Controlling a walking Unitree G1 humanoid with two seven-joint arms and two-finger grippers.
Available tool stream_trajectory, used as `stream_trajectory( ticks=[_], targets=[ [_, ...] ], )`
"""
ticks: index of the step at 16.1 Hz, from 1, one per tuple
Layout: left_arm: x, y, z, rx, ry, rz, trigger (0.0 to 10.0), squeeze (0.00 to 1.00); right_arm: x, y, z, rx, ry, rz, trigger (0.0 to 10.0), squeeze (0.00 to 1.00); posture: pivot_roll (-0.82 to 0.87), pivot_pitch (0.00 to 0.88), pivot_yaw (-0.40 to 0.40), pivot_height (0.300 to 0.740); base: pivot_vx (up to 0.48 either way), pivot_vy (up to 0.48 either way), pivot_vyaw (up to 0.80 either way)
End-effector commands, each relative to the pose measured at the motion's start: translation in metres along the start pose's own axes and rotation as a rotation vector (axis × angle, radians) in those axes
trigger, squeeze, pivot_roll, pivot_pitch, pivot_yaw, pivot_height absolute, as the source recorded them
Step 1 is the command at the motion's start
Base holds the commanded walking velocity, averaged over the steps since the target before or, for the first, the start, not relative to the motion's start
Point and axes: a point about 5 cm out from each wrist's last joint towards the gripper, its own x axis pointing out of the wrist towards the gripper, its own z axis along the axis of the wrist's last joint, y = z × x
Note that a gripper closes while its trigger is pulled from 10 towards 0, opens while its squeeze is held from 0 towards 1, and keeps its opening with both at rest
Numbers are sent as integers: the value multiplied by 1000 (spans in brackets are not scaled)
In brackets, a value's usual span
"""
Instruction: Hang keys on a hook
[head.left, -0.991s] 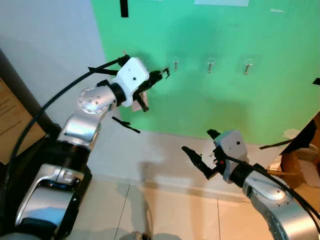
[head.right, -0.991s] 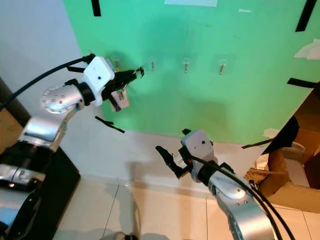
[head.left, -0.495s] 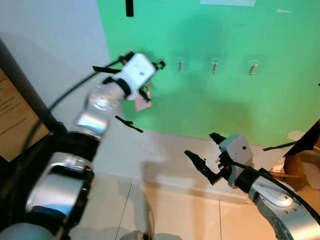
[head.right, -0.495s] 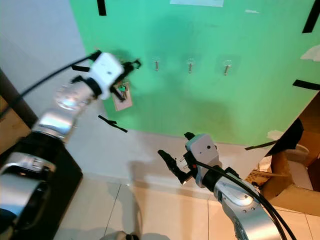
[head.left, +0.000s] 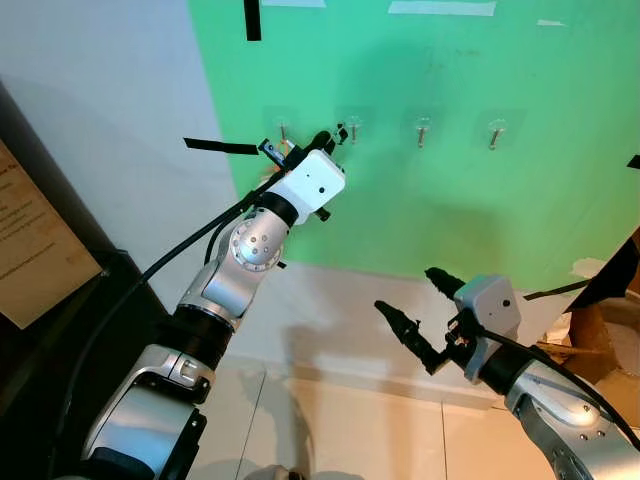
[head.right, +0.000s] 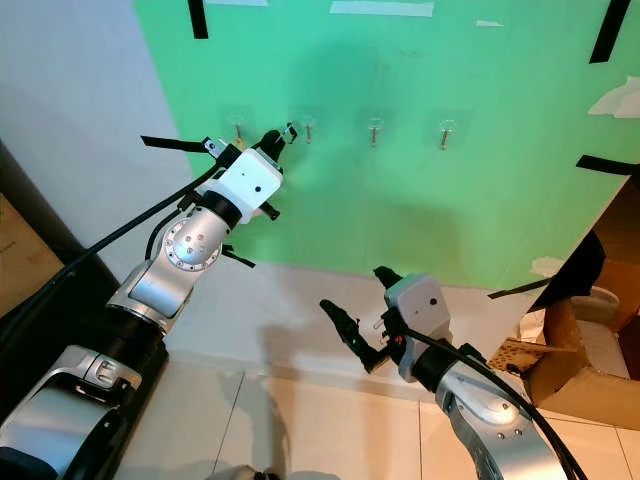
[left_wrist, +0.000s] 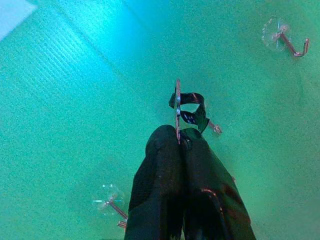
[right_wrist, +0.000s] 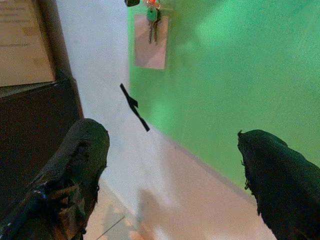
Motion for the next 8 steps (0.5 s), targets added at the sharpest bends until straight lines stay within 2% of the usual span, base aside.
stream_trajectory(
  ticks=[1, 8],
  targets=[
    [0, -5, 3, 29, -27, -5, 10000, 0, -1, -4, 4, 0, -28, 7, 10000, 0, -224, 0, 70, 740, 0, 0, 0],
    [12, -3, -8, 95, 10, 12, 10000, 0, -2, -5, 4, -7, -25, 57, 10000, 0, -220, 0, 38, 740, 0, 0, 0]
  ],
)
